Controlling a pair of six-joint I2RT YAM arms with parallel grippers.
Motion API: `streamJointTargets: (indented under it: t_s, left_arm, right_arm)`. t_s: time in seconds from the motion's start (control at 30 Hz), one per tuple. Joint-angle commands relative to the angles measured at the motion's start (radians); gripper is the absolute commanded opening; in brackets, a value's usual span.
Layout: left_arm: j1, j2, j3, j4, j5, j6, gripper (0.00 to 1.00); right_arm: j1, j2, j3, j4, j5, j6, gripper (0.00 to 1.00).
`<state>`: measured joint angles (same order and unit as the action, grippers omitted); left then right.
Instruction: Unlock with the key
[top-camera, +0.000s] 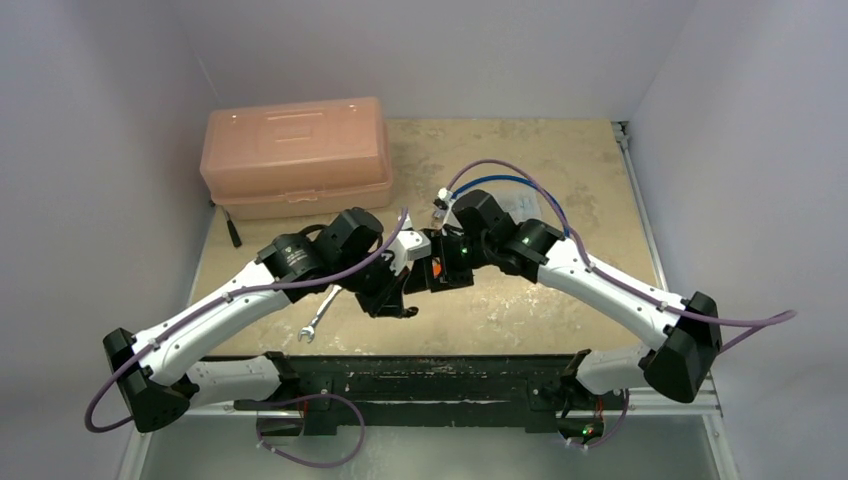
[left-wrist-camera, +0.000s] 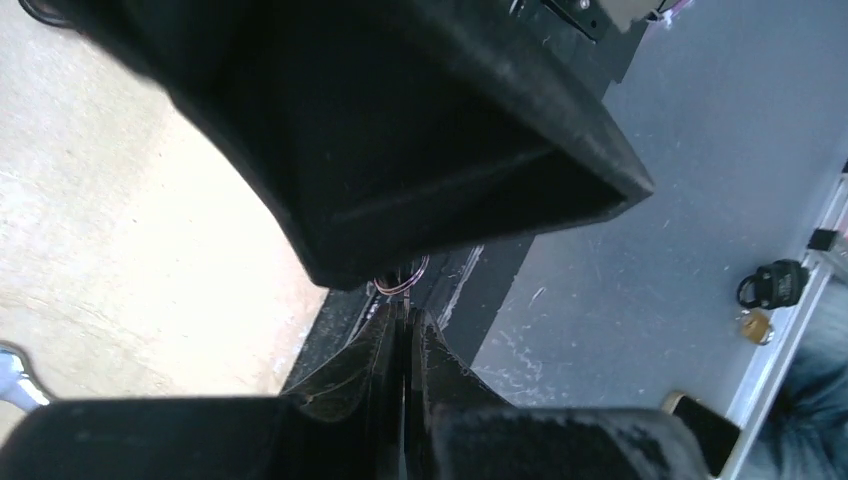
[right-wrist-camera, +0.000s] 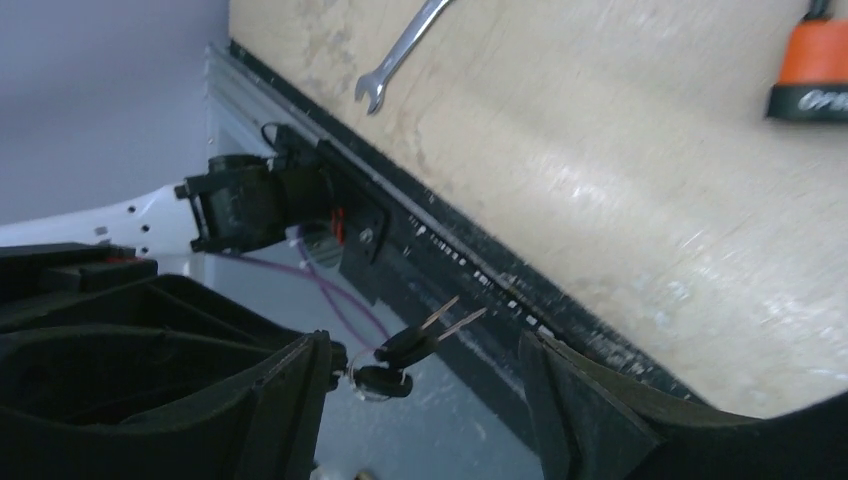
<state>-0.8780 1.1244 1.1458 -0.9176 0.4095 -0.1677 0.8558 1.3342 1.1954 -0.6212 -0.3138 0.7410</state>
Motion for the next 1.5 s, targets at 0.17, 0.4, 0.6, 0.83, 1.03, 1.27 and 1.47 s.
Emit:
streamJointTargets:
  t_s: [0.17, 0.4, 0.6, 0.83, 1.03, 1.27, 1.47]
  left_arm:
    - [-0.05, 0.046, 0.093, -0.02, -0.062, 0.155, 0.0]
    - [-0.099, 0.079, 0.103, -0.03, -0.071, 0.163, 0.0]
    - [-0.114, 0.094, 0.111, -0.034, -0.074, 0.163, 0.0]
    - [-0.124, 0.101, 0.119, -0.04, -0.097, 0.163, 0.0]
    - [-0.125, 0.103, 0.12, -0.041, -0.107, 0.191, 0.0]
    - [-0.125, 0.099, 0.114, -0.04, -0.121, 0.188, 0.0]
    - [-0.126, 0.088, 0.106, -0.038, -0.137, 0.177, 0.0]
  right_arm:
    - [-0.006, 0.042, -0.104, 0.145, -0.309, 0.108, 0.66]
    - [-0.004, 0.1, -0.103, 0.099, -0.313, 0.051, 0.67]
    - [-0.003, 0.128, -0.123, 0.119, -0.36, 0.045, 0.65]
    - [0.011, 0.141, -0.134, 0.098, -0.382, 0.022, 0.53]
    - [0.014, 0.137, -0.157, 0.099, -0.398, 0.017, 0.3]
    - [0.014, 0.104, -0.169, 0.131, -0.413, 0.061, 0.09]
    - [0.007, 0.053, -0.173, 0.146, -0.386, 0.107, 0.0]
